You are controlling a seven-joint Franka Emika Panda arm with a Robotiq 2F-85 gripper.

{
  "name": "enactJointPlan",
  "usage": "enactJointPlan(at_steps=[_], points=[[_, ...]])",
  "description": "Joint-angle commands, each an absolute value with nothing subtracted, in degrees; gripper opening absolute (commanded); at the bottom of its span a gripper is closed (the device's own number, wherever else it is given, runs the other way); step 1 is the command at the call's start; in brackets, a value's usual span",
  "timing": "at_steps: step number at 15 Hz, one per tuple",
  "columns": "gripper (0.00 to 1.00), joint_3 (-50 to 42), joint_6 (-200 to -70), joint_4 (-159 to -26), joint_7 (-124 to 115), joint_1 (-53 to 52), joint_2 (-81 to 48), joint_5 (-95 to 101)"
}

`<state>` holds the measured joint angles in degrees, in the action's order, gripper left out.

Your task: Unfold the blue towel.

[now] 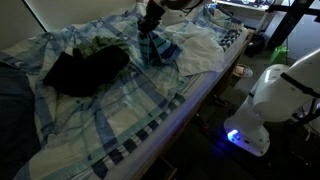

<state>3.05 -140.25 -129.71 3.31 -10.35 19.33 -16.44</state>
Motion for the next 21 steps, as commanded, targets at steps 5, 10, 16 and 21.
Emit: enactJointPlan(at_steps=[5, 10, 16, 21], points=[[0.01, 5.3, -138.5, -129.5, 8.7, -14.8, 16.5, -18.5], [0.07, 6.9, -135.5, -131.6, 11.2, -16.5, 14.8, -18.6], [0.58, 6.7, -131.9, -135.2, 11.7, -15.6, 15.2, -18.7], [0.95, 4.4, -130.1, -138.4, 11.7, -13.5, 19.1, -18.5]])
